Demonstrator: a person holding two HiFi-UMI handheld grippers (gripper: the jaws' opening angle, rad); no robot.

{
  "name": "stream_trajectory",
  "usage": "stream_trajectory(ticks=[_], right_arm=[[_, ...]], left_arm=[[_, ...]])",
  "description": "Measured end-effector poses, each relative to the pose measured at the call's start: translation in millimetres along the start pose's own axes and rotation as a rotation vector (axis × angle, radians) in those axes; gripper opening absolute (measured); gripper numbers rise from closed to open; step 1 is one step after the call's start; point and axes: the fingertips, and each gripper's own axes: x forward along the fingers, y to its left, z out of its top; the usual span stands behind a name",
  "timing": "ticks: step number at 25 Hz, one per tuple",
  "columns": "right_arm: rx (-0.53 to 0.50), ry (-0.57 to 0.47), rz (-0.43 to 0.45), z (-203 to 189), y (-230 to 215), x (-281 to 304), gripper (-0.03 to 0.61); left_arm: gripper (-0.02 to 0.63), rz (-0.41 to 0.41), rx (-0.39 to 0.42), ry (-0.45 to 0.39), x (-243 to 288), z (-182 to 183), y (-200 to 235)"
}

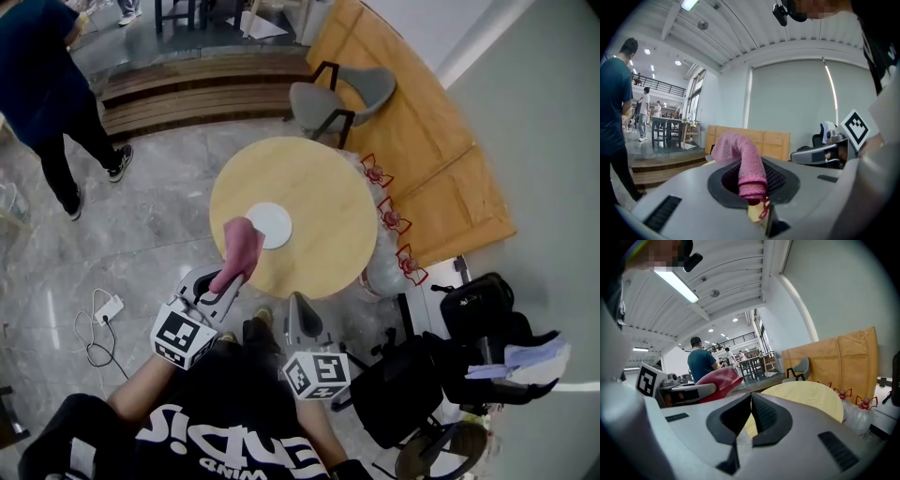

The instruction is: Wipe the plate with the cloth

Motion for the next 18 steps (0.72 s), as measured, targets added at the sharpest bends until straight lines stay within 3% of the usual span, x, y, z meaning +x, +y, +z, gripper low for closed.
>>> stream_trajectory(ticks=[18], right_arm=[[-0.008, 0.092, 0.1, 17, -70, 82, 0.023]], left_arm=[[0.052, 0.052, -0.032, 0.04, 101, 4, 36]])
